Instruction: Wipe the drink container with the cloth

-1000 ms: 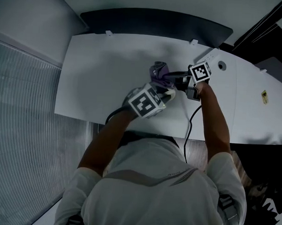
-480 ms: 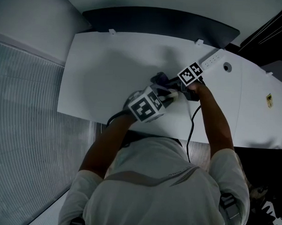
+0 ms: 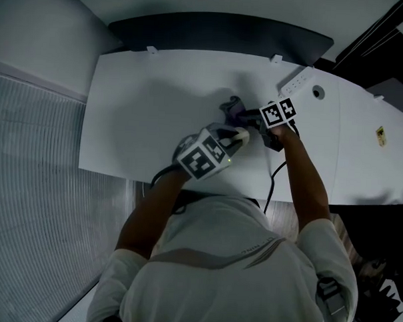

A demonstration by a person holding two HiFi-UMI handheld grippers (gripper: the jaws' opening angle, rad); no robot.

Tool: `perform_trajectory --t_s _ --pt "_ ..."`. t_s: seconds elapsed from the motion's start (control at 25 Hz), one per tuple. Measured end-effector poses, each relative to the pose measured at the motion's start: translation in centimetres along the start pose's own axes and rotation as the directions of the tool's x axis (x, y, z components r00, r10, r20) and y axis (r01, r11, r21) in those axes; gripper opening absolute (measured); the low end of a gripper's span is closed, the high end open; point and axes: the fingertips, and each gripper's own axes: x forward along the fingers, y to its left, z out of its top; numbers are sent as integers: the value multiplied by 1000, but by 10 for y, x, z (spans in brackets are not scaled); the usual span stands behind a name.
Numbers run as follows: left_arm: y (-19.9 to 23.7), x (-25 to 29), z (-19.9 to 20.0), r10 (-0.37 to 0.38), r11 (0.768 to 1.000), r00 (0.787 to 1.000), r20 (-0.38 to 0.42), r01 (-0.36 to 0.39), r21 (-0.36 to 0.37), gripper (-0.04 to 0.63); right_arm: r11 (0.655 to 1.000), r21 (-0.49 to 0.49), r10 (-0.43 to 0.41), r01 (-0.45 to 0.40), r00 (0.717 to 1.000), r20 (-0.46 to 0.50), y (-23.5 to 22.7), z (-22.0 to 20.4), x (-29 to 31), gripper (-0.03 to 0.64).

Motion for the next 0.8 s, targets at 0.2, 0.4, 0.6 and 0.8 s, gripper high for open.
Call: perform_trajectory --t_s 0.2,0.4,0.6,0.8 --pt "3 -5 -2 10 1000 999 48 -9 -18 78 980 135 -178 146 947 266 -8 -8 -62 84" --pt "-5 -5 -1 10 1000 997 77 -11 10 80 966 183 -245 181 863 441 33 -44 -120 83" --pt "-7 -14 -1 18 997 993 113 -25 67 150 941 239 -335 239 756 563 78 -76 -159 83" --pt "-17 -41 12 10 995 973 230 -33 96 195 913 257 -407 318 651 640 120 -88 -179 83"
